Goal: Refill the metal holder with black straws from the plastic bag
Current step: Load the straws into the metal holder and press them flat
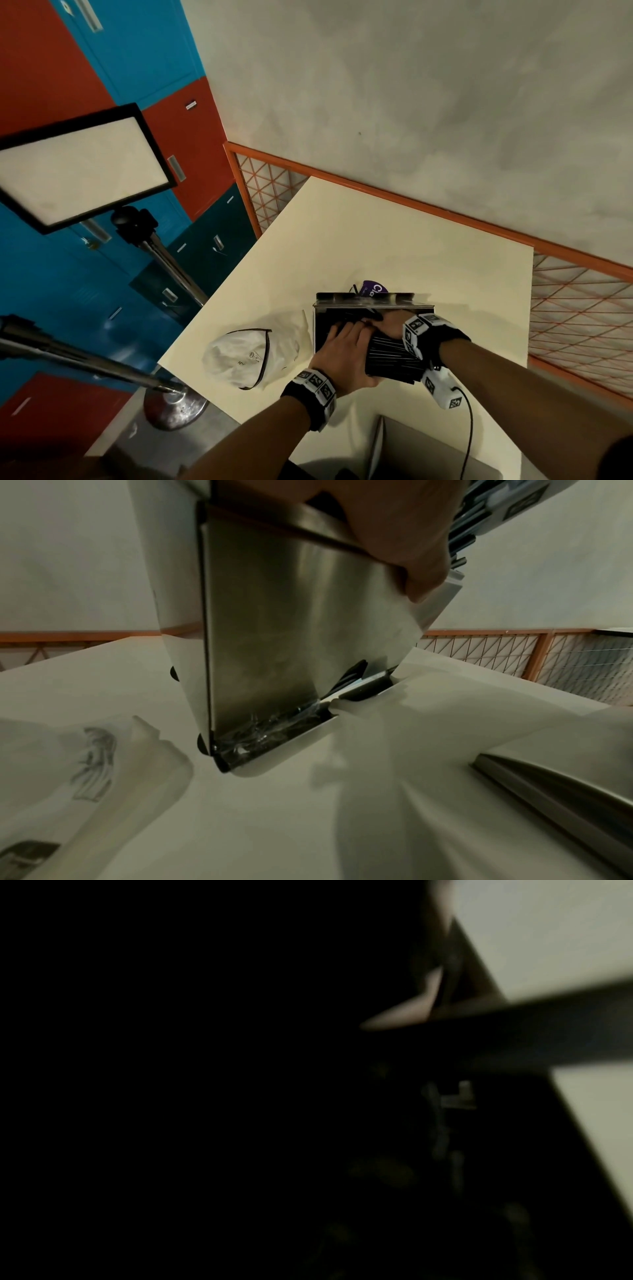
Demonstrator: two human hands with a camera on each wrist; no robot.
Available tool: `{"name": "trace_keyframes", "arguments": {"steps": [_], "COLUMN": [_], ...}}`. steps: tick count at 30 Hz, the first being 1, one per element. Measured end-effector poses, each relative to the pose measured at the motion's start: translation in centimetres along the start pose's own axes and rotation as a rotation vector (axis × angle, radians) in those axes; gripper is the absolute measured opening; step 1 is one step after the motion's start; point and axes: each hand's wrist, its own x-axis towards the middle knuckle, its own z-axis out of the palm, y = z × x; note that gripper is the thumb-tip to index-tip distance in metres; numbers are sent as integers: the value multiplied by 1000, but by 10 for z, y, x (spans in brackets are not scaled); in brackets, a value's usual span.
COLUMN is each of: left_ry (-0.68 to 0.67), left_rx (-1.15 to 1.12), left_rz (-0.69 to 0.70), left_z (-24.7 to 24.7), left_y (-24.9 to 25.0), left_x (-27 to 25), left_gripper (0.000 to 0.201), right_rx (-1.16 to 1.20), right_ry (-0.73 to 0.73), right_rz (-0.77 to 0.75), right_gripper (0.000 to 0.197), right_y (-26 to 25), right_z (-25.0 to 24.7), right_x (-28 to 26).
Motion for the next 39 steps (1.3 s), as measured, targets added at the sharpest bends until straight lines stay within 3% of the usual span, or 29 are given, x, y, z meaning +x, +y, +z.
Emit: {"name": "trace_keyframes", "arguments": {"steps": [2,6,10,13,16,19,24,34,39], "left_ry": [-10,-10,-2,1,3,-1,-5,-42,17], "left_rx": [-16,-34,-31,-20,-17,-3,4,16,30], "left_rz": [2,-4,5,3,3,2,8,22,73], "left_z": [-1,-3,-6,-7,-8,-10,-9,-15,-13], "left_y": [0,-1,-2,-2,-3,-3,-4,-9,-11], "left_x": [0,3,6,8,9,11,12,23,20], "left_gripper": [79,79,79,81,80,79,80,88,80], "right_rx": [-17,-58,-82,-84,-96,-221,-298,-464,-493], "right_ry": [-10,12,5,108,198,58,-20,214,172], "right_rz": [-3,-44,-80,-165,-235,-182,-159,-287,-278], "right_gripper": [45,34,36,40,31,31,30,21,26], "right_y": [0,8,6,8,7,8,2,-10,-19], "right_z": [-4,-2,-4,-4,-14,-18,-21,-29,-38], "right_x": [0,11,10,8,-3,-8,-14,-24,-29]}}
